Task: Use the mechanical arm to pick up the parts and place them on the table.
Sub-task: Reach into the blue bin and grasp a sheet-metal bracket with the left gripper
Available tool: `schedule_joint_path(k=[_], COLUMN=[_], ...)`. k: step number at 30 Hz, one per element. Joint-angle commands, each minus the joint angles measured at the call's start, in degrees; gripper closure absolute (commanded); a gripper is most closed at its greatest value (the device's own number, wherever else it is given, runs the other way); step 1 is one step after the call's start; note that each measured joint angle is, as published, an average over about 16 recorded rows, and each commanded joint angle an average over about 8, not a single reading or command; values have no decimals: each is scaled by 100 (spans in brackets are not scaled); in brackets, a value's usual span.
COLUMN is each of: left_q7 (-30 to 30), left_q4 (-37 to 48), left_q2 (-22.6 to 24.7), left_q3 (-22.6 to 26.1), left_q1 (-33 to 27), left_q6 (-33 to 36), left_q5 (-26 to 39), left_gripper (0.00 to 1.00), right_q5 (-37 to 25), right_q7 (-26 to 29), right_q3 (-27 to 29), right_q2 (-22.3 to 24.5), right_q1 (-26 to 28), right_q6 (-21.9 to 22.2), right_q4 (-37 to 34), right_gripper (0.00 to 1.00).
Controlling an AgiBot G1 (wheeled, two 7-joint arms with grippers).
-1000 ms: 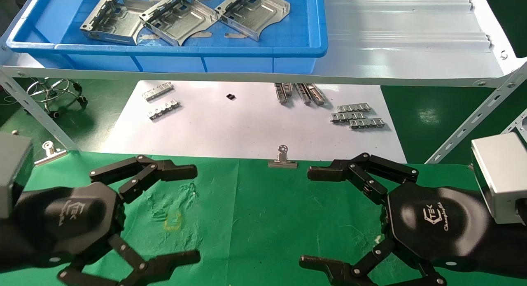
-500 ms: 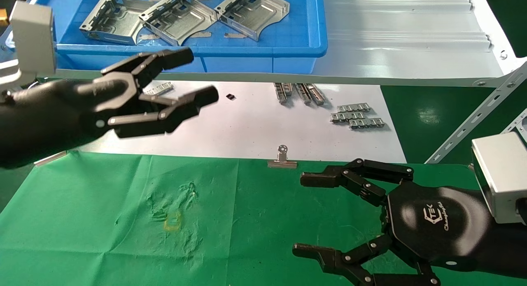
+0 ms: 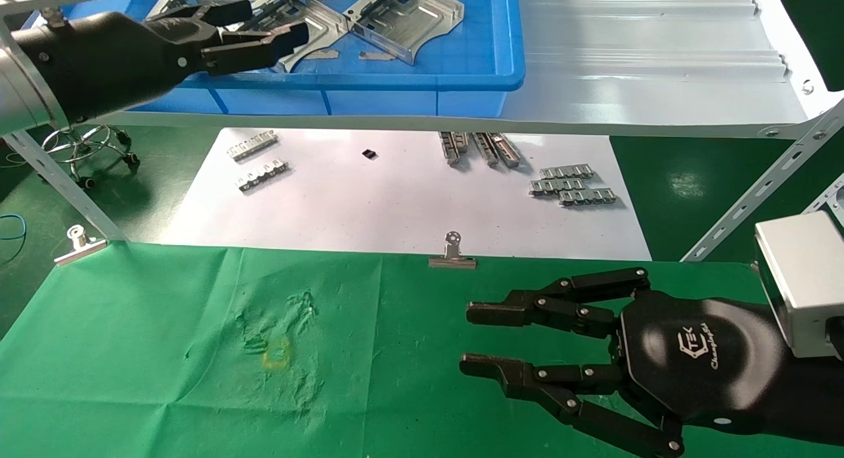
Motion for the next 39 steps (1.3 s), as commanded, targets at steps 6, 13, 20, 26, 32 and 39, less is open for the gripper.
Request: schedule_joint_path(k=[6,13,20,26,32,39], left_q7=[-29,267,537,773,1035,1259], left_q4=[963,1914,2855,3496,3927,4294], left_q2=[276,541,784,959,1079,1168], left_q3=[300,398,477,512,496,500], left_q1=[-772,-1363,-1843,-2131,-2275,-2372], left_q6=[-265,-396,-454,-610,-845,-989], left_q5=[658,935,1114,1209,1227,1251], left_gripper=[0,0,5,46,89,100], right_q5=[1,3,4,5,7,8], right_q7=[-1,-2,-3,-4,-5,-6], right_q3=[-2,-4,-6,-8,-10,-12], right_q2=[1,2,3,3,4,5], right_q1=[0,1,1,2,2,3], right_q6=[1,2,3,3,4,5], right_q4=[0,0,0,0,0,0], right_gripper=[100,100,100,100,100,100])
